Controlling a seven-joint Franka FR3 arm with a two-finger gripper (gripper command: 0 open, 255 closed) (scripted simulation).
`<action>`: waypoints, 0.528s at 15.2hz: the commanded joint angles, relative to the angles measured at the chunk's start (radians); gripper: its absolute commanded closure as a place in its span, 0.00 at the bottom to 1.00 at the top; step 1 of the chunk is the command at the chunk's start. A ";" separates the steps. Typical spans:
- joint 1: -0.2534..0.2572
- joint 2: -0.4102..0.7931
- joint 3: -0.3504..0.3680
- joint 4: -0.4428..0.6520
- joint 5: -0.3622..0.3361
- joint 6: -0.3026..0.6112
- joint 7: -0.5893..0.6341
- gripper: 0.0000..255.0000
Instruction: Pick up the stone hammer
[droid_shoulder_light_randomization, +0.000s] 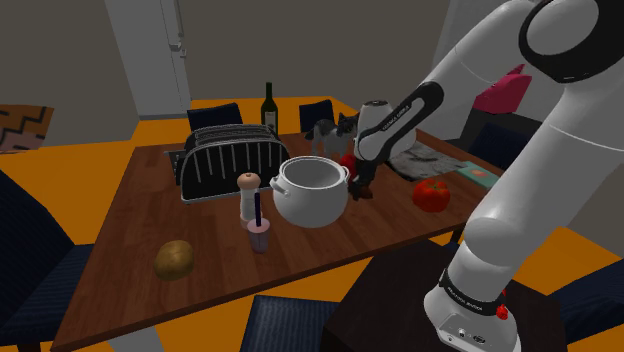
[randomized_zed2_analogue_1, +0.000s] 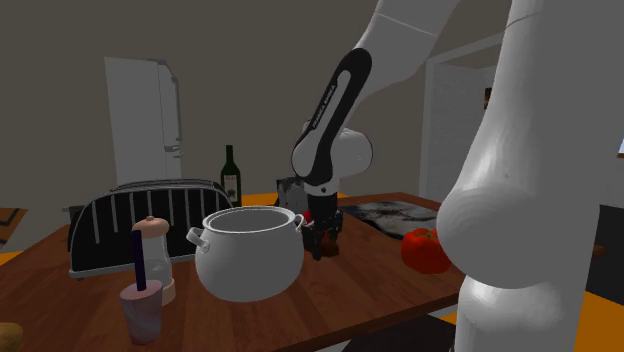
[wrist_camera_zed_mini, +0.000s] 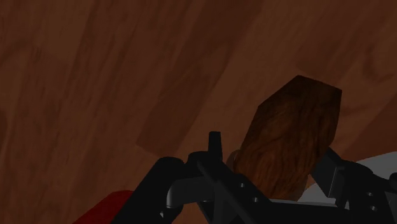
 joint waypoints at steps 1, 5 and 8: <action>0.001 -0.028 0.001 0.009 0.002 -0.033 -0.004 1.00; 0.002 -0.079 0.004 0.024 0.006 -0.098 -0.009 1.00; 0.003 -0.105 0.005 0.033 0.008 -0.133 -0.012 1.00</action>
